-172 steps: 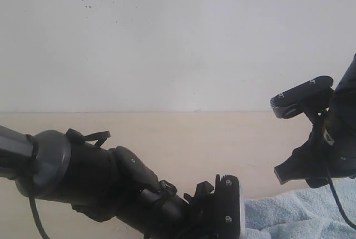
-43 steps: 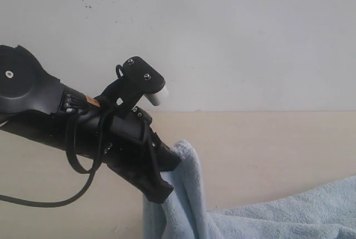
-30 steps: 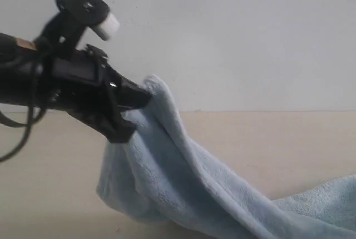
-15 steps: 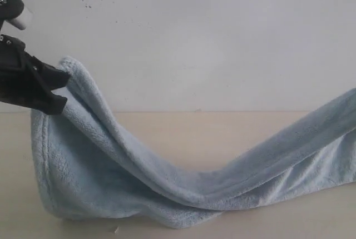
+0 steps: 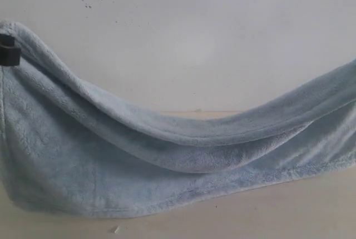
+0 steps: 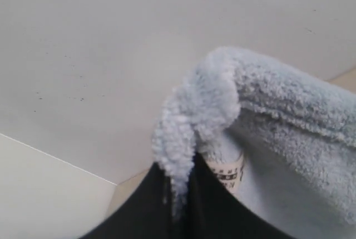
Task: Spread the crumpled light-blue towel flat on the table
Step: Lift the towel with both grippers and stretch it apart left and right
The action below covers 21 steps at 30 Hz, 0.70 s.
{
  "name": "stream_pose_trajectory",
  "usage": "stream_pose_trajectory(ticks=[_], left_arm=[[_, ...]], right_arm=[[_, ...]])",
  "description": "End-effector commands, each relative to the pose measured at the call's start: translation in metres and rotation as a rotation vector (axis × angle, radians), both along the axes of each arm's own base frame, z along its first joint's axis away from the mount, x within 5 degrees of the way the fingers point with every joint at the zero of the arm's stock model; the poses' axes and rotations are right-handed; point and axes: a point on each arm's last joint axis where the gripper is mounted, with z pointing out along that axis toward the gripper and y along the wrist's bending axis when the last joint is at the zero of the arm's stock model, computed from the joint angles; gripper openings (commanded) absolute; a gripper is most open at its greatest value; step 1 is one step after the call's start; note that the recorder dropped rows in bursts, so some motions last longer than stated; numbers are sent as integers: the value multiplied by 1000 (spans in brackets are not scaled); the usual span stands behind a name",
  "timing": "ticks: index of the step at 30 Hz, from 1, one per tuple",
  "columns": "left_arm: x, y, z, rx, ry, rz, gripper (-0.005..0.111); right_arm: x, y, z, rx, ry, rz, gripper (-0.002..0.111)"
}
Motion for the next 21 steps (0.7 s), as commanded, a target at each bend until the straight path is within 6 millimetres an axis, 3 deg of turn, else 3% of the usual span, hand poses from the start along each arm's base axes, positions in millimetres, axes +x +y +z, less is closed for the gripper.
stream_pose_trajectory(ticks=[1,5,6,7,8,10,14,17,21], left_arm=[[-34,8,29,-41,-151,25,4],[-68,14,44,-73,-267,38,4],[-81,17,46,-78,-313,47,4],[-87,18,46,-81,-333,51,4],[-92,19,45,-76,-342,51,4],[-92,19,35,-52,-317,48,4],[-81,17,0,-38,-192,47,4],[-81,16,-12,-115,-122,56,4],[-60,15,-24,-120,-86,86,4]], right_arm=[[-13,8,34,-1,-71,6,0],[-31,24,68,-64,-171,23,0],[-42,41,84,-142,-232,66,0],[-43,45,86,-254,-215,12,0],[-38,48,82,-498,-109,-171,0],[-35,42,67,-764,67,-446,0],[-43,42,29,-870,324,-460,0],[-51,45,26,-877,416,-445,0],[-44,94,29,-1005,257,-243,0]])
